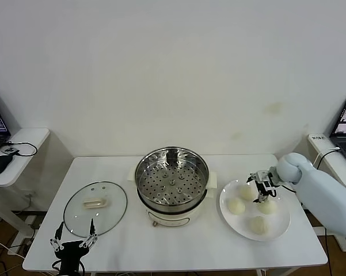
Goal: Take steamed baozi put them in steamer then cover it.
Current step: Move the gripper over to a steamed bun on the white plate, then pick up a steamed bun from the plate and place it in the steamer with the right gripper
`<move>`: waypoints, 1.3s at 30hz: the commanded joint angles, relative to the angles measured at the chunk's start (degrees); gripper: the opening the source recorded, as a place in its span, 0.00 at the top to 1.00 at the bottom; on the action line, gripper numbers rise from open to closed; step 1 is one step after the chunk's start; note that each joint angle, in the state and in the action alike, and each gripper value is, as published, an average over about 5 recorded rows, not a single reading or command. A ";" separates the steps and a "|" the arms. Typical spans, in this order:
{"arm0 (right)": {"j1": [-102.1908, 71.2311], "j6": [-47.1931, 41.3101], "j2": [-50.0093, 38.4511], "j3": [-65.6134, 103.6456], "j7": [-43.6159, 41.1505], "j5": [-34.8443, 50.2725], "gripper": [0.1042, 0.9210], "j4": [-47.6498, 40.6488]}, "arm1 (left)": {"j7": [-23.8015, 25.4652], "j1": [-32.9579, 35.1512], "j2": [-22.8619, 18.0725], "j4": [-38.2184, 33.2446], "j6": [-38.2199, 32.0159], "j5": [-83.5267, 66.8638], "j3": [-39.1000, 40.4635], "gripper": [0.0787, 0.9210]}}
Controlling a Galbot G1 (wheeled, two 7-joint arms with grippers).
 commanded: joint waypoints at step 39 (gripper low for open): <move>26.07 -2.85 -5.30 -15.29 -2.03 19.05 0.37 8.37 | 0.00 -0.48 0.92 -0.29 -0.23 -1.93 -0.76 0.12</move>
